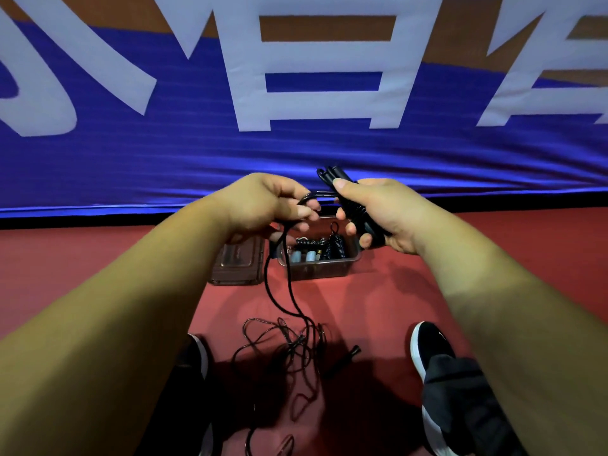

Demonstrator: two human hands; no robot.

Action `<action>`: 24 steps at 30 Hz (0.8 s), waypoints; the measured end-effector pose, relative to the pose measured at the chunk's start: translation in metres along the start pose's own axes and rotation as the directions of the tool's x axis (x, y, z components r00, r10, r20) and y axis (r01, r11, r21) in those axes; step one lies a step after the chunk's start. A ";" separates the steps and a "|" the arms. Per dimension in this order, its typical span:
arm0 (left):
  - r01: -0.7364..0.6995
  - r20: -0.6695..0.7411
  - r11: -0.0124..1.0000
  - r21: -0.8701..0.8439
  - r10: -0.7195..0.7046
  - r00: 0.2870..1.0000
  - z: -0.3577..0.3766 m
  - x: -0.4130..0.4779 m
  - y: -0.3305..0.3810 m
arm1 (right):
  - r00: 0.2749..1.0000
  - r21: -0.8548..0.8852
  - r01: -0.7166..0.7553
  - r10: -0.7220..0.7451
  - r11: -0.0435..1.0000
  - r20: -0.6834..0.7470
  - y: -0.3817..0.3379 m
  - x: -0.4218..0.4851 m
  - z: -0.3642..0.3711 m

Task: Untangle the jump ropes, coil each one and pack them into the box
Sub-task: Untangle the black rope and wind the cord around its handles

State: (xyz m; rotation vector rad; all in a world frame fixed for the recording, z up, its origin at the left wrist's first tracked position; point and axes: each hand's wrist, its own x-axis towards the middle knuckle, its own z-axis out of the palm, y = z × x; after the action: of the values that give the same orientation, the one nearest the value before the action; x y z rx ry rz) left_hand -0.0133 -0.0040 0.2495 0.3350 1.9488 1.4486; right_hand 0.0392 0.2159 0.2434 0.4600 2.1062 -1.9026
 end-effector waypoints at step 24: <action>0.052 0.043 0.998 -0.047 -0.050 0.998 0.016 0.004 -0.011 | 0.998 0.280 -0.054 0.040 0.958 0.056 -0.013 -0.006 -0.004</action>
State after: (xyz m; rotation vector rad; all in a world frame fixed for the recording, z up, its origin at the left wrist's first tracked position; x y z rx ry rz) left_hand -0.0040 0.0065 0.2356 0.2901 1.8725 1.4422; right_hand 0.0390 0.2187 0.2581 0.5101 1.7827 -2.1718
